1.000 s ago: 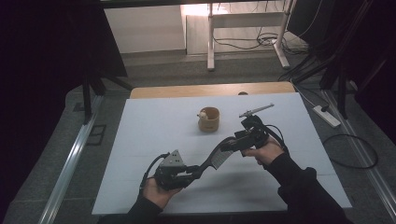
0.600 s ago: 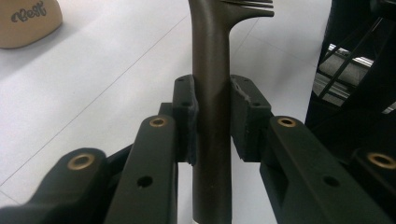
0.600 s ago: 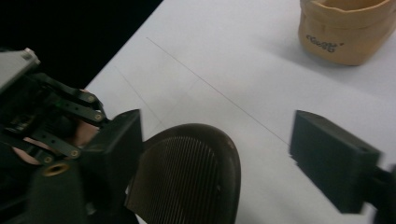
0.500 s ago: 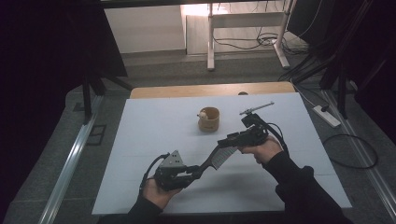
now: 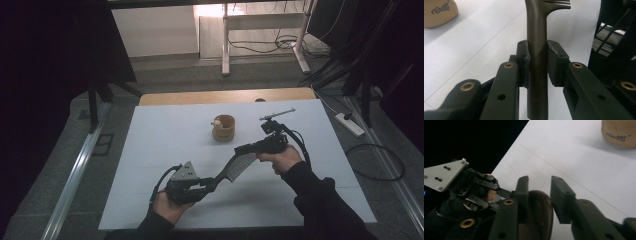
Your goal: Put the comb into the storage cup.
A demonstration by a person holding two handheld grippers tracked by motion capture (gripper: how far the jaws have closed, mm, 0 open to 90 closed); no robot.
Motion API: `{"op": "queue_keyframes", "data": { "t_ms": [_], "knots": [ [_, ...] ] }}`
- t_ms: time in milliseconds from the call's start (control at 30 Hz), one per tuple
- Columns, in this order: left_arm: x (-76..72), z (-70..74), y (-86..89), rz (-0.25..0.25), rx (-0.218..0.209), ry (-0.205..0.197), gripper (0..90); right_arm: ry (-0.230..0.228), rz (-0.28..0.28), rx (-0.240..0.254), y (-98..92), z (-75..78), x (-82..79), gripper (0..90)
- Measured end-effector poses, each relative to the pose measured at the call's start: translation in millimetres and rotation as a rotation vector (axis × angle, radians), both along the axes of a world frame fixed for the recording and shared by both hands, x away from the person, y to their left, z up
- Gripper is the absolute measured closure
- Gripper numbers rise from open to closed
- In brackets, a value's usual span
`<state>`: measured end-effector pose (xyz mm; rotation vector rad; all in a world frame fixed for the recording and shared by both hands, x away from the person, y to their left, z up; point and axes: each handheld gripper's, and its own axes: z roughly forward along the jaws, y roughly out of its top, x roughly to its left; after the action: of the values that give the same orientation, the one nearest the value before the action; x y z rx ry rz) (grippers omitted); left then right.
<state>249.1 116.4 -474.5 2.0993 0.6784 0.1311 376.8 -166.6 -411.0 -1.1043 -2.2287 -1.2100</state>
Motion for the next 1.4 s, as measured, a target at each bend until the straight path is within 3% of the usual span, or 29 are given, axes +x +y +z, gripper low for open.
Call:
{"op": "queue_keyframes", "data": {
  "t_ms": [100,200,233,400,533,700,967,1200,1400],
  "knots": [
    [0.5,-0.6,0.3,-0.003,-0.001,0.004,72.3,0.006,0.001,0.018,-0.1,-0.4,-0.2,75.9],
    [1.2,-1.7,-0.1,-0.008,0.000,0.007,72.3,0.043,0.000,0.050,-1.8,-1.7,0.9,79.6],
    [1.2,-1.9,-0.4,-0.010,0.002,0.009,72.2,0.080,-0.002,0.077,-3.3,-3.5,2.3,82.0],
    [2.2,-4.7,-2.3,-0.017,0.021,0.011,72.1,0.128,0.000,0.116,-3.7,-6.1,2.8,84.3],
    [3.2,-6.0,-1.0,-0.021,0.004,0.018,71.8,0.137,0.001,0.126,-2.8,-5.7,2.1,84.7],
    [5.3,-6.9,2.0,-0.012,-0.025,0.038,68.8,0.131,0.003,0.137,-4.3,-4.5,2.2,84.7],
    [8.3,-10.1,6.8,-0.008,-0.048,0.085,51.3,0.094,-0.003,0.130,-6.8,-3.0,2.7,84.7],
    [7.1,-9.0,11.0,0.015,-0.031,0.062,39.1,0.060,-0.003,0.139,-9.7,-0.6,3.2,84.7],
    [7.0,-9.8,13.7,0.016,-0.020,0.081,29.3,0.051,-0.017,0.135,-11.6,0.2,4.7,84.6]
  ]
}}
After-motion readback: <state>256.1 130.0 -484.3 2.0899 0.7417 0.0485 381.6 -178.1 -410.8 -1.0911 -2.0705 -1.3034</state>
